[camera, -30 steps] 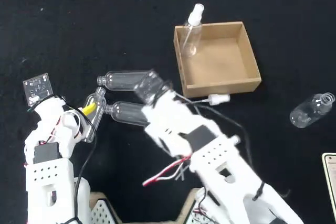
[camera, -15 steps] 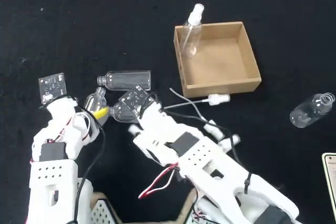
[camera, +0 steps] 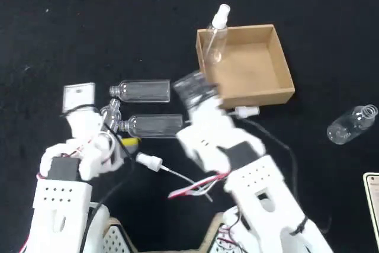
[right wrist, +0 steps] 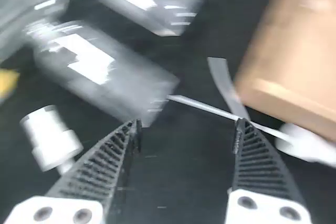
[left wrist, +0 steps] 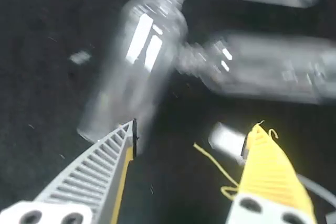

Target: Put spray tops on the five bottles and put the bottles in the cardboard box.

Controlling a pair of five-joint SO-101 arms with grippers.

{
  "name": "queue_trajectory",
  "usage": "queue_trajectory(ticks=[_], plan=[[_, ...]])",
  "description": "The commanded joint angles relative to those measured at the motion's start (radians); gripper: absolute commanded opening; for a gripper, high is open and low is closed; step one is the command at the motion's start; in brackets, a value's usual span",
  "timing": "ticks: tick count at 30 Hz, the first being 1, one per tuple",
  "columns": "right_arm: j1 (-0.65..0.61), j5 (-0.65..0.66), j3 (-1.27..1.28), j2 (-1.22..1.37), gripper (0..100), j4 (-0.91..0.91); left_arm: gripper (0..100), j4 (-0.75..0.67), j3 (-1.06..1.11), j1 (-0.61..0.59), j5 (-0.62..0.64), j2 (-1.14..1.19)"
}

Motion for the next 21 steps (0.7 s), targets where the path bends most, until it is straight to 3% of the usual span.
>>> queue_trajectory(ticks=[1, 7, 10, 15, 21], plan=[[0.153, -0.009, -0.062, -0.031, 26.2, 0.005, 33, 0.049, -0.068, 0.136, 0.008, 0.002], [0.158, -0.009, -0.005, -0.031, 26.2, -0.049, 33, 0.023, -0.025, 0.268, 0.057, 0.005], [0.161, -0.009, 0.01, -0.031, 26.2, -0.074, 38, -0.046, 0.028, 0.283, 0.146, 0.023], [0.161, -0.009, 0.012, -0.031, 26.2, -0.078, 39, -0.086, 0.002, 0.285, 0.17, 0.172], [0.161, -0.008, 0.015, -0.031, 26.2, -0.078, 40, -0.086, -0.094, 0.349, 0.384, 0.428]])
